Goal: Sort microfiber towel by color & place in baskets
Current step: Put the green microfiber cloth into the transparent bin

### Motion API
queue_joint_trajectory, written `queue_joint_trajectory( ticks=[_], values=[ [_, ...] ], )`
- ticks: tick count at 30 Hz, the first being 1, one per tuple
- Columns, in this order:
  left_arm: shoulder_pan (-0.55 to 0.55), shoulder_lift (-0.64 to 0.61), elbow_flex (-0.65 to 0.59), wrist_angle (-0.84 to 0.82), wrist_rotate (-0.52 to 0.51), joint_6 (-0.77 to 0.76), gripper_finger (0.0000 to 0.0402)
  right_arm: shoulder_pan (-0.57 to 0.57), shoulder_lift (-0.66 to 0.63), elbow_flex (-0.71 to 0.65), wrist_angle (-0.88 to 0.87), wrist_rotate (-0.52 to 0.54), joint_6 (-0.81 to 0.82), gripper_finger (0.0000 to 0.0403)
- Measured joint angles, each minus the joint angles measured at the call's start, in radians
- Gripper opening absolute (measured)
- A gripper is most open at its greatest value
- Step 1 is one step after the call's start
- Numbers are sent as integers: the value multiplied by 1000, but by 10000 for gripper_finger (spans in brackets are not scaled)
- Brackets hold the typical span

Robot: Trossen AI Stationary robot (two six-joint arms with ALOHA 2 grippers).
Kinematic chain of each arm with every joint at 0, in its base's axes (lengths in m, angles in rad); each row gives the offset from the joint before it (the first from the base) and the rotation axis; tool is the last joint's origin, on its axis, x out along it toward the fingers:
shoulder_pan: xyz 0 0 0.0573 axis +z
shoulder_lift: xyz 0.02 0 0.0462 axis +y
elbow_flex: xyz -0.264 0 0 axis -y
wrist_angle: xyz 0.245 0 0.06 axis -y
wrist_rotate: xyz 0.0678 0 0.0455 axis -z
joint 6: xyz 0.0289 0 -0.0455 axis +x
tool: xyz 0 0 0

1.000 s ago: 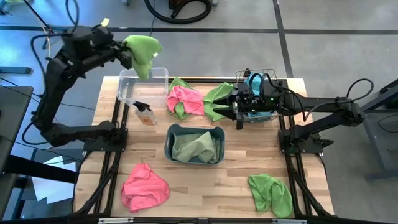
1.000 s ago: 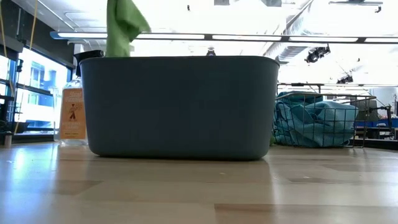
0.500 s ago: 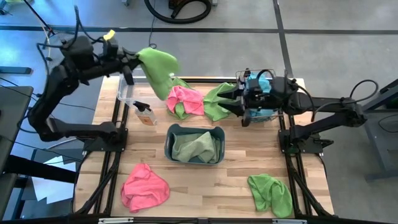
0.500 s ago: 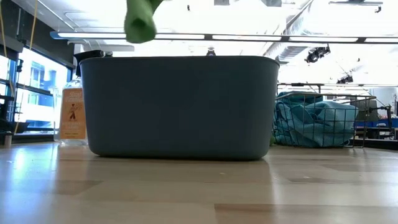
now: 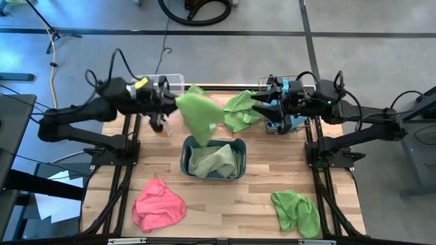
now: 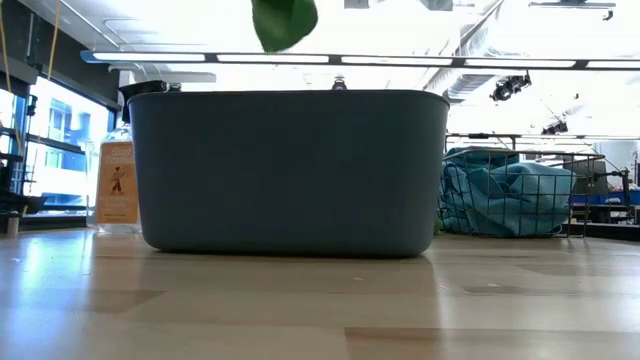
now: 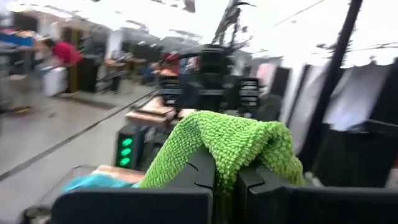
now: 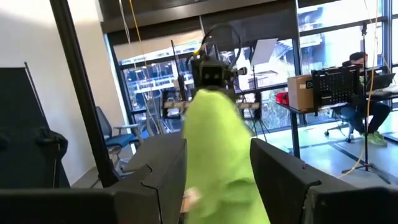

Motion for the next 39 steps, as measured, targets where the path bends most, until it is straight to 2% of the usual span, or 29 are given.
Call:
queue_joint_trajectory(
  ticks=[5, 8, 20, 27, 30, 34, 39],
  values=[
    [-77, 0, -89, 207, -5, -1, 0, 0, -1, 0, -7, 0, 0, 174],
    [-102, 0, -114, 263, -43, 12, 0, 0, 0, 0, -27, 5, 0, 174],
    [-107, 20, -121, 262, -67, 18, 0, 0, 0, 0, -27, 18, 0, 174],
    [-109, 151, -107, 305, -38, 22, 0, 0, 0, 0, -27, 18, 0, 174],
    [-122, 223, -75, 294, -33, 78, 0, 0, 0, 0, -27, 18, 0, 174],
    [-146, 290, -49, 235, -70, 194, 0, 0, 0, -1, -31, 18, 0, 174],
    [-188, 318, -49, 93, -85, 210, 0, 0, 0, -1, -41, 18, 0, 174]
  ],
)
